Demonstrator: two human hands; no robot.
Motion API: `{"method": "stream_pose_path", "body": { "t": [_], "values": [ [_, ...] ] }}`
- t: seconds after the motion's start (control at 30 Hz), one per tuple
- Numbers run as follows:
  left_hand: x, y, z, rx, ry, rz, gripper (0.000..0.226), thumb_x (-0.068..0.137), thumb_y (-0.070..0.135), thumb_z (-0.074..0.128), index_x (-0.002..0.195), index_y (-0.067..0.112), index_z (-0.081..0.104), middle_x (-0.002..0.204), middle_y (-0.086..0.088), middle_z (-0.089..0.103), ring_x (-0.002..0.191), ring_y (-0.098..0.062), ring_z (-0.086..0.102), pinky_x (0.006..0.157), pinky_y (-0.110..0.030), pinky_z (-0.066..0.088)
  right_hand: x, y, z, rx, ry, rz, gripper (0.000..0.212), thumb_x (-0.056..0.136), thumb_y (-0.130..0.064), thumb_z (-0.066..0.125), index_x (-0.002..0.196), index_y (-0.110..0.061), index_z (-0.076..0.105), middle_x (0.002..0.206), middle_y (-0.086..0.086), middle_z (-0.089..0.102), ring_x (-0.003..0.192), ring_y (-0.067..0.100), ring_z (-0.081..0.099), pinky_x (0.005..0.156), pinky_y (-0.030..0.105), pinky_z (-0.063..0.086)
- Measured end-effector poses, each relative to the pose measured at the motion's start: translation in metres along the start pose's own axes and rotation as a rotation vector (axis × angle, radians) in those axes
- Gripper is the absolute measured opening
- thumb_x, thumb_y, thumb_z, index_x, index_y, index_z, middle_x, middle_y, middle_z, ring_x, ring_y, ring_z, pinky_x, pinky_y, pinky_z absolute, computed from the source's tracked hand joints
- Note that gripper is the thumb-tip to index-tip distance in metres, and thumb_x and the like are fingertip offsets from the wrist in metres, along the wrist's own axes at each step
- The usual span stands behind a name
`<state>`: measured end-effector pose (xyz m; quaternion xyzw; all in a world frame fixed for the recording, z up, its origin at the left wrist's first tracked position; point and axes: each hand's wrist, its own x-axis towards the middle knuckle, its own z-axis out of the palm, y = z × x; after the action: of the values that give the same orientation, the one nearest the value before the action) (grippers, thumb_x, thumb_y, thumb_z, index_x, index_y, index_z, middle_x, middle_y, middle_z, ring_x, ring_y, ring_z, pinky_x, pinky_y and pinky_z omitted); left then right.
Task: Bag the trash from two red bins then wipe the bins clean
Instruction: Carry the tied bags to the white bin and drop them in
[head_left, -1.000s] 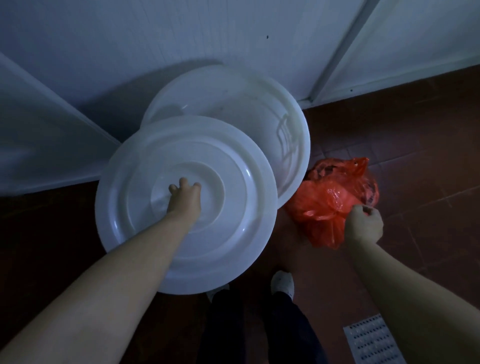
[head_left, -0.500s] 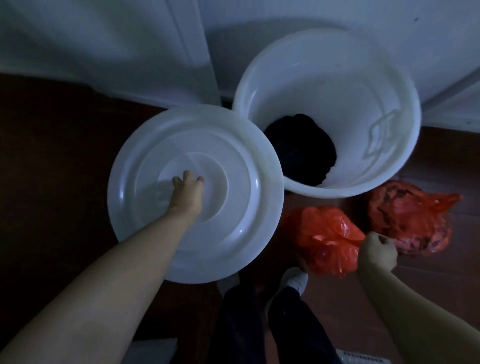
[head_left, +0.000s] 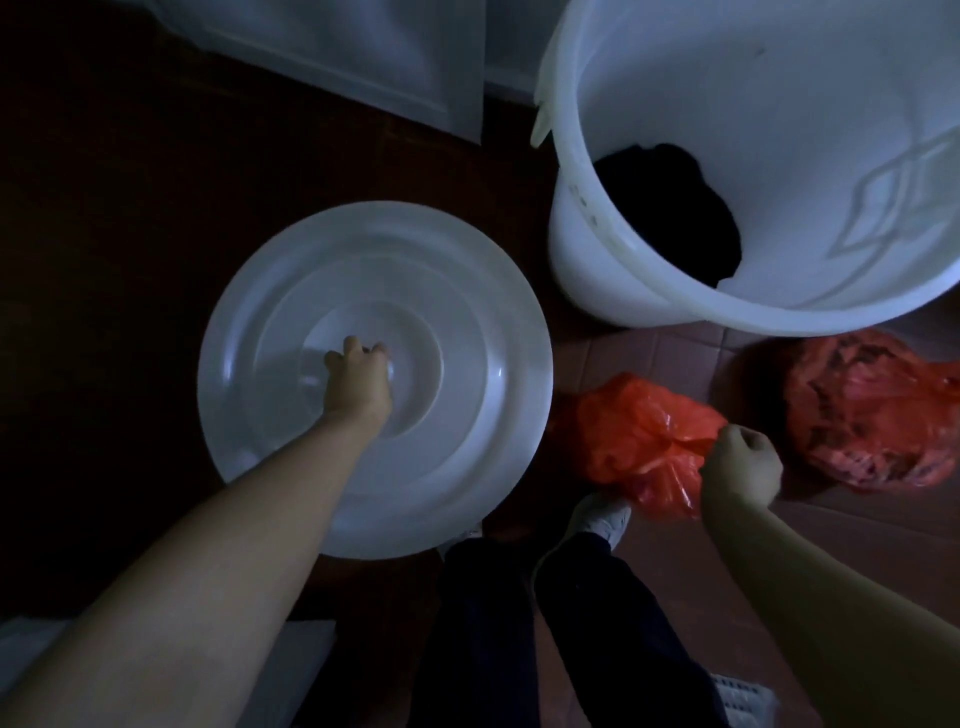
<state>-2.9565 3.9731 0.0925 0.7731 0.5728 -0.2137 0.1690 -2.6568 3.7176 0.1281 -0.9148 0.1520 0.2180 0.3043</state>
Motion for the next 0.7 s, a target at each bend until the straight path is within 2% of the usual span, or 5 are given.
{"method": "stream_pose_path", "body": {
  "t": [0.13, 0.3, 0.47, 0.6, 0.7],
  "values": [
    [0.022, 0.008, 0.046, 0.051, -0.027, 0.007, 0.028, 0.094, 0.007, 0.049, 0.119, 0.009, 0.061, 0.126, -0.019, 0.045, 0.106, -0.045, 0.049, 0.094, -0.047, 0.045, 0.001, 0.008, 0.03, -0.016, 0.003, -0.075, 0.023, 0.082, -0.029, 0.046, 0.091, -0.024, 0.066, 0.089, 0.002, 0.067, 0.089, 0.023, 0.061, 0.08, 0.032, 0.045],
    [0.043, 0.026, 0.102, 0.007, -0.048, 0.034, 0.03, 0.093, 0.004, 0.047, 0.12, 0.007, 0.06, 0.123, -0.021, 0.043, 0.105, -0.046, 0.046, 0.088, -0.048, 0.047, 0.019, 0.013, 0.053, -0.073, 0.018, -0.227, 0.022, 0.087, -0.021, 0.046, 0.09, -0.02, 0.067, 0.089, 0.002, 0.066, 0.084, 0.019, 0.058, 0.077, 0.028, 0.039],
    [0.078, 0.041, 0.149, 0.032, -0.095, 0.051, 0.035, 0.097, 0.009, 0.043, 0.131, 0.012, 0.052, 0.131, -0.02, 0.038, 0.112, -0.044, 0.042, 0.095, -0.046, 0.044, 0.049, 0.02, 0.078, -0.054, 0.018, -0.315, 0.021, 0.084, -0.02, 0.044, 0.075, -0.021, 0.063, 0.069, -0.007, 0.06, 0.061, 0.007, 0.053, 0.053, 0.021, 0.039],
    [0.101, 0.051, 0.174, 0.08, -0.054, 0.096, 0.04, 0.094, 0.005, 0.043, 0.132, 0.013, 0.048, 0.133, -0.016, 0.039, 0.118, -0.037, 0.041, 0.101, -0.041, 0.039, 0.069, 0.025, 0.1, -0.047, 0.032, -0.335, 0.02, 0.084, -0.021, 0.045, 0.073, -0.025, 0.061, 0.073, -0.004, 0.062, 0.066, 0.013, 0.055, 0.067, 0.03, 0.045],
    [0.097, 0.06, 0.175, -0.018, -0.026, 0.13, 0.043, 0.092, -0.002, 0.045, 0.133, 0.012, 0.048, 0.134, -0.016, 0.037, 0.116, -0.037, 0.04, 0.095, -0.042, 0.044, 0.071, 0.029, 0.103, -0.044, 0.028, -0.327, 0.02, 0.084, -0.02, 0.045, 0.077, -0.02, 0.064, 0.074, 0.001, 0.062, 0.07, 0.017, 0.055, 0.07, 0.037, 0.047]
  ]
}}
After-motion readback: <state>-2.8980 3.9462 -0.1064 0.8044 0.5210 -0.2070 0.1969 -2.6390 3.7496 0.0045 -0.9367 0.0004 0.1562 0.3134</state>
